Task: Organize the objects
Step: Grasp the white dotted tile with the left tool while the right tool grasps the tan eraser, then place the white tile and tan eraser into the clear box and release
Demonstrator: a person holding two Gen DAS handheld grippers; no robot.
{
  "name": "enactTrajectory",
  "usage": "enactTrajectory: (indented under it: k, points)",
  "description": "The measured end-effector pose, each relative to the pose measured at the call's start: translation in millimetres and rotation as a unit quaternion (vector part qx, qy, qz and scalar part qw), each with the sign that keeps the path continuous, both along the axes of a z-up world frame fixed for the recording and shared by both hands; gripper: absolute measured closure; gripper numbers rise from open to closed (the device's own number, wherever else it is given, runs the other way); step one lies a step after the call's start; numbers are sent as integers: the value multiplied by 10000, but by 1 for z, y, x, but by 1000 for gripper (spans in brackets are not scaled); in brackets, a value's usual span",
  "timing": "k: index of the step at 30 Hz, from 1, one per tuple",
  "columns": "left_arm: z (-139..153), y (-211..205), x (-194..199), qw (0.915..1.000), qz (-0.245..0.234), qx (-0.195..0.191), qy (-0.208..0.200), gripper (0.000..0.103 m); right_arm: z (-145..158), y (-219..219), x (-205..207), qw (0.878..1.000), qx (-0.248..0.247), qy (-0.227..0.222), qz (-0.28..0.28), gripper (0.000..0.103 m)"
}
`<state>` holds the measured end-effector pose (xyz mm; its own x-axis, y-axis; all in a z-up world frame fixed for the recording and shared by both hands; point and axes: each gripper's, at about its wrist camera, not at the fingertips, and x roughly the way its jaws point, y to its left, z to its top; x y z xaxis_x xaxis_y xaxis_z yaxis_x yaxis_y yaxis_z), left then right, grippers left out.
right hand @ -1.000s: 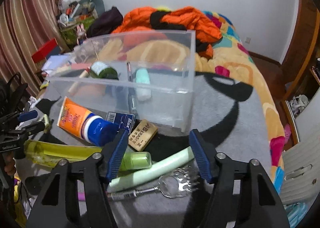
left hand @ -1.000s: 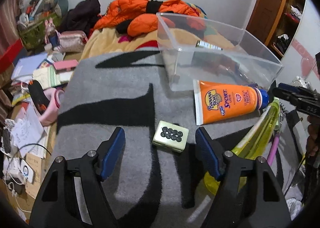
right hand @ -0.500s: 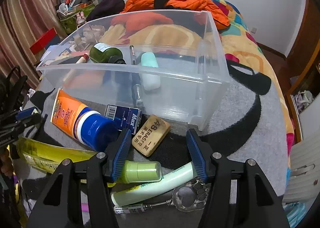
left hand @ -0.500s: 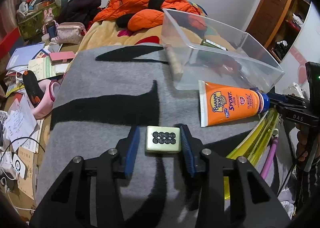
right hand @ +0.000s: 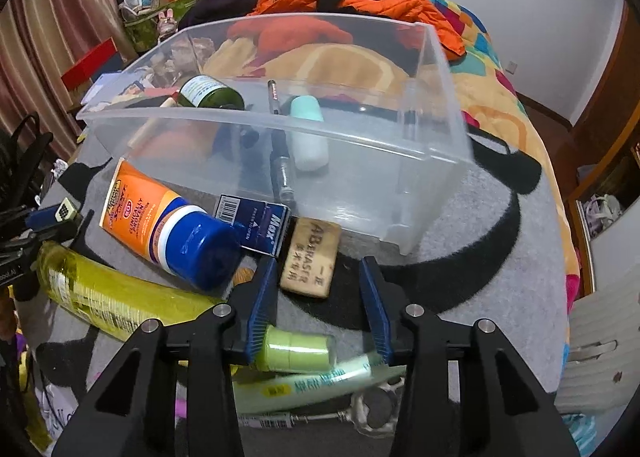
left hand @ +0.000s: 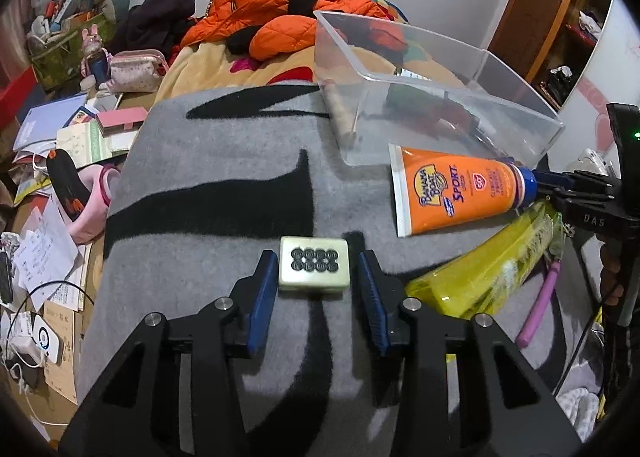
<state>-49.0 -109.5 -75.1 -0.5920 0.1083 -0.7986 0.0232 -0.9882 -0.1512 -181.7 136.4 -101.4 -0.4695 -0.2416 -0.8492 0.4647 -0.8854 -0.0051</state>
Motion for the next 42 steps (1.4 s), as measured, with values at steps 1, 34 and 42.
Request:
enactTrajectory:
  k: [1, 34, 42]
  points:
    - [0, 1, -1, 10000, 39, -64, 29, 69, -1, -1, -1, 10000, 23, 8, -1, 64]
    - [105, 41, -25, 9923, 2, 142, 1229, 69, 94, 26, 27, 9880, -973, 1199, 60, 81]
    - [109, 50, -56, 9930, -86, 143, 1173, 69, 98, 18, 3, 9870, -1021, 1242, 67, 81]
